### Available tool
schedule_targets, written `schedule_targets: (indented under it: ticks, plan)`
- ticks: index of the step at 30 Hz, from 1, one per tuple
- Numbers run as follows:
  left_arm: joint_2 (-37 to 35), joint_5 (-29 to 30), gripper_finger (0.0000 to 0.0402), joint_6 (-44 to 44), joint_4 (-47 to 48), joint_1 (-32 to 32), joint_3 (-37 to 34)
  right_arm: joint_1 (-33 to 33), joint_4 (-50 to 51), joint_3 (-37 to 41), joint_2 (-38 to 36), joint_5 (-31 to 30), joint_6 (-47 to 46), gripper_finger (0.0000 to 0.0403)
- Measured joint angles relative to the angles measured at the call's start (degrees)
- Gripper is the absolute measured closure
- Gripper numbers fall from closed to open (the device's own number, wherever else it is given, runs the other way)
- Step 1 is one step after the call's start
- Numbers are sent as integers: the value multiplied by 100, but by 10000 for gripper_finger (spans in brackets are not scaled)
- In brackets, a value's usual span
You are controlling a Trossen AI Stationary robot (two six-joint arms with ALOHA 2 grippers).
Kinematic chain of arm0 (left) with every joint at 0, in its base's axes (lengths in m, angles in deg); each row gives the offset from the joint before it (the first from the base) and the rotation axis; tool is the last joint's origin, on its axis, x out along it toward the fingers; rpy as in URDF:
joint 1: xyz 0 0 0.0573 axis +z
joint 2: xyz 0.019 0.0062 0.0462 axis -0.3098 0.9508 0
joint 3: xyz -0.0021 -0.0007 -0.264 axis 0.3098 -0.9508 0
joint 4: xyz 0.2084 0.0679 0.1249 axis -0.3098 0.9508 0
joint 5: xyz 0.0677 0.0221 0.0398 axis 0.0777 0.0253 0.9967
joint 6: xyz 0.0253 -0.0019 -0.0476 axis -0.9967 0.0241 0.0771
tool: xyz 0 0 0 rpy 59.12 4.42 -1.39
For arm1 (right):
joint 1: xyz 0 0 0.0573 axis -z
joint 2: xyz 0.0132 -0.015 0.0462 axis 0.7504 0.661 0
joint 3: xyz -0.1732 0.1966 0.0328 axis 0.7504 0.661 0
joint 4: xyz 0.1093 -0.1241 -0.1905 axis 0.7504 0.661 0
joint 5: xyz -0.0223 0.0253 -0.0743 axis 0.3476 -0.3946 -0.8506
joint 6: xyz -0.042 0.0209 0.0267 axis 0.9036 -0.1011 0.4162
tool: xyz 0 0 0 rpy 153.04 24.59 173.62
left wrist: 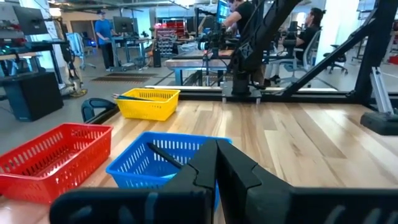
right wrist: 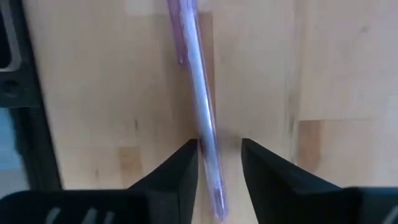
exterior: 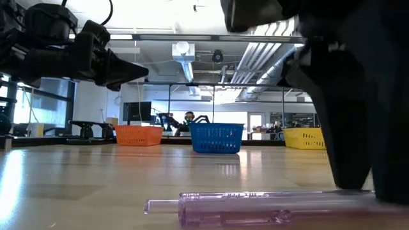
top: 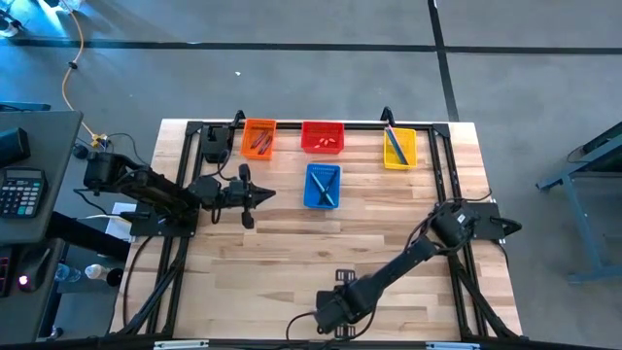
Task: Sort crayons/erasers/pens/pencils in bins
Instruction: Put the violet pen into the blue bin
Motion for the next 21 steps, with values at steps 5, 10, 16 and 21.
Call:
schedule_targets:
  ticks: [5,10,16,21]
  plan:
    - [0,7,401,-16,-29,0,2,-78,-25,-28,181,-60,2,302]
    - [0,7,401,-14,-29,0,2,-119,70,-25,209,-267,2,328]
    - [0,7,401,-14,-29,0,2,-73,224,-19,156,-312,428,388]
    - [0,5,401,-14,-25,0,2,85,665,45,-54,-747,1014,386]
